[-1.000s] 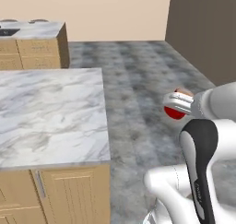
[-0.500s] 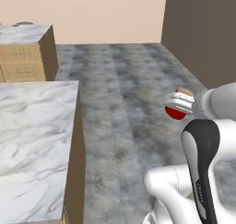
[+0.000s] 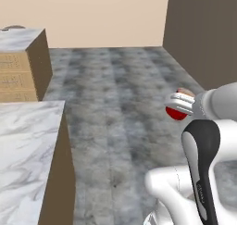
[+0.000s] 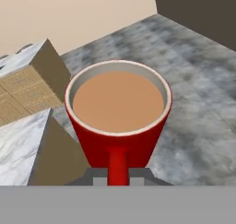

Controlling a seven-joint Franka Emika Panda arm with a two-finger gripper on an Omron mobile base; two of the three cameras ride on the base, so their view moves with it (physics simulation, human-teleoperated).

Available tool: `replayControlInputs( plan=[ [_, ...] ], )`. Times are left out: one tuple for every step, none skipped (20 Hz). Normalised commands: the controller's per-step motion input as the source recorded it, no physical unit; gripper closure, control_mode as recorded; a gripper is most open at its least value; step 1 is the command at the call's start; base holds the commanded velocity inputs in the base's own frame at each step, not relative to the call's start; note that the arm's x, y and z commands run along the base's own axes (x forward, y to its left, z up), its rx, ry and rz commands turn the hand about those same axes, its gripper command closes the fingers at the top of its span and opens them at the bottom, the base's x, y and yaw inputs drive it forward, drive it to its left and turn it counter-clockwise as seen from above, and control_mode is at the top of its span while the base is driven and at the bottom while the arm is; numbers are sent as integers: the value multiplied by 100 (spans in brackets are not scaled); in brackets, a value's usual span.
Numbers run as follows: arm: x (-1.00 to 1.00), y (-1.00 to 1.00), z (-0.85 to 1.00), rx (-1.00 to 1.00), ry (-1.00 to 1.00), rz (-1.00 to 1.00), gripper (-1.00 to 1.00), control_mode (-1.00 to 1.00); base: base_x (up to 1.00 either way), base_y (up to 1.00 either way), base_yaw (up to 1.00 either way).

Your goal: Pick the cup of tea, navigate to the dining table, and place it on the saucer.

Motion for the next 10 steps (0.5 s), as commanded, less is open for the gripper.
replayControlInputs(
  plan=[
    [0, 0, 0, 0, 0, 0, 100, 100, 95, -42, 0],
    [0, 0, 0, 0, 0, 0, 100, 100, 98, -41, 1],
    [0, 0, 0, 0, 0, 0, 100, 100, 99, -40, 1],
    [0, 0, 0, 0, 0, 0, 100, 100, 100, -40, 1],
    [0, 0, 0, 0, 0, 0, 100, 100, 100, -38, 1],
    [0, 0, 0, 0, 0, 0, 100, 100, 100, -34, 1],
    [0, 0, 0, 0, 0, 0, 100, 100, 100, -32, 1],
    [0, 0, 0, 0, 0, 0, 100, 100, 100, -30, 1],
    [0, 0, 0, 0, 0, 0, 100, 100, 100, -26, 1],
    [0, 0, 0, 0, 0, 0, 100, 100, 100, -24, 0]
  ],
)
